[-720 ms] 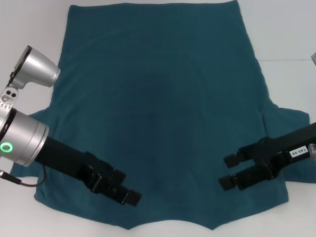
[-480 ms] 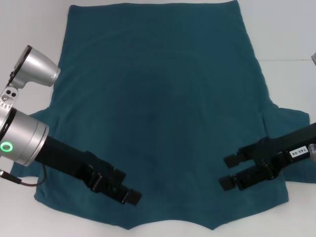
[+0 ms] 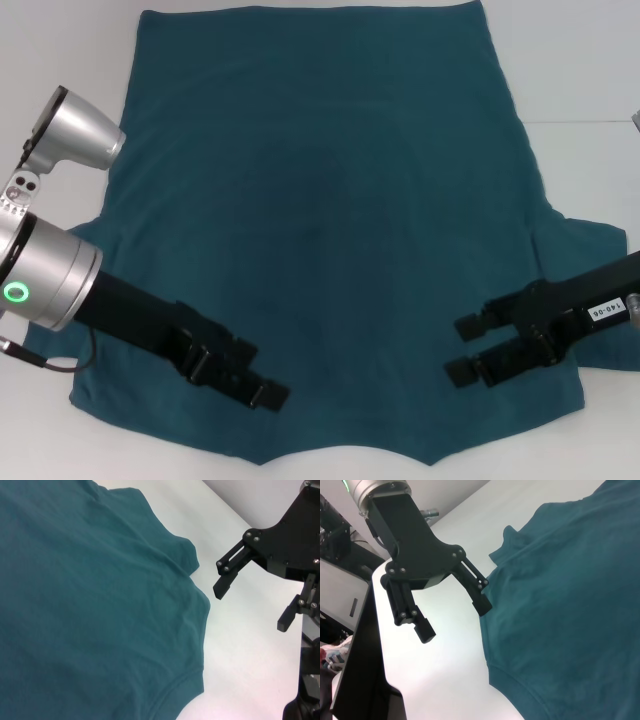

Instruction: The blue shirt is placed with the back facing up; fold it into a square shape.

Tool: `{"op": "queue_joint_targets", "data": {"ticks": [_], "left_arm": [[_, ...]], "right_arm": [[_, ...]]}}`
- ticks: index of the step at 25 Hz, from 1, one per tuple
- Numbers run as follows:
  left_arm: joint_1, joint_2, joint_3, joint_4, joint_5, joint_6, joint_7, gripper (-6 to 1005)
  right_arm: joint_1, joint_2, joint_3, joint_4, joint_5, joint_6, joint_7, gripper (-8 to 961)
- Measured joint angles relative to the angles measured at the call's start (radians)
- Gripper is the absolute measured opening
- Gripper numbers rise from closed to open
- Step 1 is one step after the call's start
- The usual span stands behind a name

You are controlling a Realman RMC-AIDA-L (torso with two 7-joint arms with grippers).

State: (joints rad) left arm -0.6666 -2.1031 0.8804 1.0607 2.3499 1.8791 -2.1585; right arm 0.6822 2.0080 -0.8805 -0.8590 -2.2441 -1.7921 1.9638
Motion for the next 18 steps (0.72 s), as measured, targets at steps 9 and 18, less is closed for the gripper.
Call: {"op": "queue_joint_targets", "data": {"ticks": [9, 18], "left_arm": [[0.017, 0.023, -0.246, 0.023, 0.002, -0.13, -0.208, 883], [0.099, 0.074, -0.63, -0.087, 0.0, -0.198, -0.36, 872]], "right_arm": [[0.0, 0.005, 0.164, 0.0, 0.006, 0.087, 0.114, 882], [0.014, -0.068, 0.317, 0.149, 0.097, 0.242, 0.447, 882]]}}
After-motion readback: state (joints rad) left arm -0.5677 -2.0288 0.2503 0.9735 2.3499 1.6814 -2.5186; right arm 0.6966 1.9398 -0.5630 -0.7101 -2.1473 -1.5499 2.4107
